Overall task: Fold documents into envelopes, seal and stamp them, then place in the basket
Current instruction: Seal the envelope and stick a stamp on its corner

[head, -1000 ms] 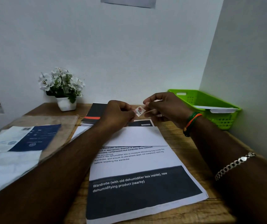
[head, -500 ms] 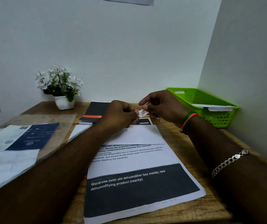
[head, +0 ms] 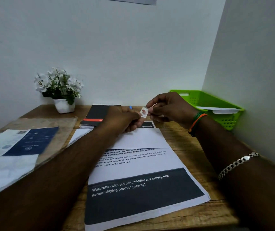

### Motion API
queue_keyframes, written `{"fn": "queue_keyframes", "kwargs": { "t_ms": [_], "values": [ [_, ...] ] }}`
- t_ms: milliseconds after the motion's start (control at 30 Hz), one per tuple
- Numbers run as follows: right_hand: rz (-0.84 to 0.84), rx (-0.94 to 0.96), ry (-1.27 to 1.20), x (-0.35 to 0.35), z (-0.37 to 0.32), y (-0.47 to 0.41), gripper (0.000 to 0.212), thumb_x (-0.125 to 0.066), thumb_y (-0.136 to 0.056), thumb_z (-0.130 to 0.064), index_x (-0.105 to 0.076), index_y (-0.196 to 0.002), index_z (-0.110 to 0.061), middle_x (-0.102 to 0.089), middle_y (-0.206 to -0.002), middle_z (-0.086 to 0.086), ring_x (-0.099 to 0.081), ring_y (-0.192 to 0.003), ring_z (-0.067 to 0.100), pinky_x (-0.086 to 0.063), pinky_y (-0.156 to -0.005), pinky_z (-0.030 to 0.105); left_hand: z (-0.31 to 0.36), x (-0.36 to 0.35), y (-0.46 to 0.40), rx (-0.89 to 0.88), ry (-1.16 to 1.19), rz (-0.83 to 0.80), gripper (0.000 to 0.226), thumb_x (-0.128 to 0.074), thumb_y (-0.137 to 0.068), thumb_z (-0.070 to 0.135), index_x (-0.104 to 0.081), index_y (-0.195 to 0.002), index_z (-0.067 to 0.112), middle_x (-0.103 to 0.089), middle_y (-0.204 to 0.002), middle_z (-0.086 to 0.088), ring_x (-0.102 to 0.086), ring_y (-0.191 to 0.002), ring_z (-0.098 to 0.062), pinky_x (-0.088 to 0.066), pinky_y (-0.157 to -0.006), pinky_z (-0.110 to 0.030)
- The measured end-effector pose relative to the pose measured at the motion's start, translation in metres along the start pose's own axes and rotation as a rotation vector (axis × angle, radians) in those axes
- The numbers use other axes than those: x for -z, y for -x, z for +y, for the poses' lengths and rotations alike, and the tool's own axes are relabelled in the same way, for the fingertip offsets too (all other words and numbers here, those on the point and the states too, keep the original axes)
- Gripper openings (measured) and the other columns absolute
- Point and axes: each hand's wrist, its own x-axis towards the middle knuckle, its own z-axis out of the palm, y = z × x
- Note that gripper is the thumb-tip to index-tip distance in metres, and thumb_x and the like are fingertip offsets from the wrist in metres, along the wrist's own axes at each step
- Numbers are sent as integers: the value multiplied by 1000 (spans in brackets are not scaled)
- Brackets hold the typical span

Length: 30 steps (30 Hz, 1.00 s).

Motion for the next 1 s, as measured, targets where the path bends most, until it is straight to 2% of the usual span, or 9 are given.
{"fn": "queue_keyframes", "kwargs": {
  "t_ms": [100, 200, 333, 400, 567, 700, 800, 900, 1000],
  "values": [
    [17, 15, -16, 0, -4, 2, 17, -67, -90, 5, -67, -108, 6, -68, -84, 28, -64, -66, 26, -47, -72, 47, 1, -2, 2, 16, 33, -29, 11, -70, -95, 9, -74, -97, 0, -75, -71, -6, -63, -56, -8, -52, -49, -15],
    [28, 28, -10, 2, -4, 1, 18, -65, -91, 6, -65, -109, 8, -68, -85, 30, -62, -53, 16, -44, -68, 41, 1, -3, 4, 26, 73, -51, 8, -69, -95, 10, -73, -95, 3, -75, -76, -7, -62, -64, -11, -52, -50, -14],
    [35, -1, -32, 5, -2, -1, 14, -64, -94, -4, -68, -106, 2, -74, -86, 18, -70, -70, 19, -49, -74, 44, -1, -4, 4, 30, 110, -60, 8, -68, -97, 9, -72, -98, 3, -74, -75, -6, -64, -58, -6, -51, -49, -13],
    [25, -4, -44, 6, -2, -1, 14, -67, -93, -8, -69, -104, 1, -75, -88, 19, -72, -75, 20, -50, -73, 43, -1, -4, 4, 32, 119, -69, 7, -68, -97, 10, -72, -96, 4, -74, -73, -4, -64, -56, -4, -50, -49, -13],
    [4, 10, -25, 7, -2, 1, 16, -68, -92, -7, -69, -105, 3, -73, -87, 25, -69, -63, 14, -50, -73, 42, -3, -4, 4, 39, 121, -74, 8, -69, -96, 12, -74, -92, 8, -74, -74, -4, -62, -60, -6, -52, -52, -13],
    [-13, -15, -44, 11, -3, 1, 19, -68, -93, -12, -70, -105, 3, -75, -83, 11, -72, -74, 16, -50, -75, 42, -4, -4, 2, 40, 128, -78, 8, -70, -96, 13, -74, -90, 8, -73, -78, -7, -62, -64, -8, -51, -52, -14],
    [-91, -17, -5, 13, -4, 3, 22, -77, -87, -22, -74, -98, -3, -71, -71, 4, -68, -67, 13, -48, -72, 36, -4, -4, 2, 51, 159, -74, 7, -70, -95, 11, -74, -91, 6, -73, -77, -8, -64, -63, -8, -50, -50, -14],
    [-111, -11, 34, 12, -3, 5, 28, -83, -81, -29, -75, -93, -4, -70, -73, 7, -58, -69, 18, -46, -69, 35, -4, -5, 1, 54, 177, -80, 8, -70, -95, 10, -73, -89, 6, -72, -75, -7, -64, -61, -7, -50, -49, -13],
    [-96, -7, 35, 10, 0, 4, 33, -79, -86, -26, -71, -95, 5, -68, -73, 12, -53, -71, 24, -47, -61, 29, -4, -8, 4, 32, 122, -93, 9, -70, -96, 12, -74, -90, 6, -72, -76, -8, -60, -57, -6, -50, -50, -13]
  ]
}}
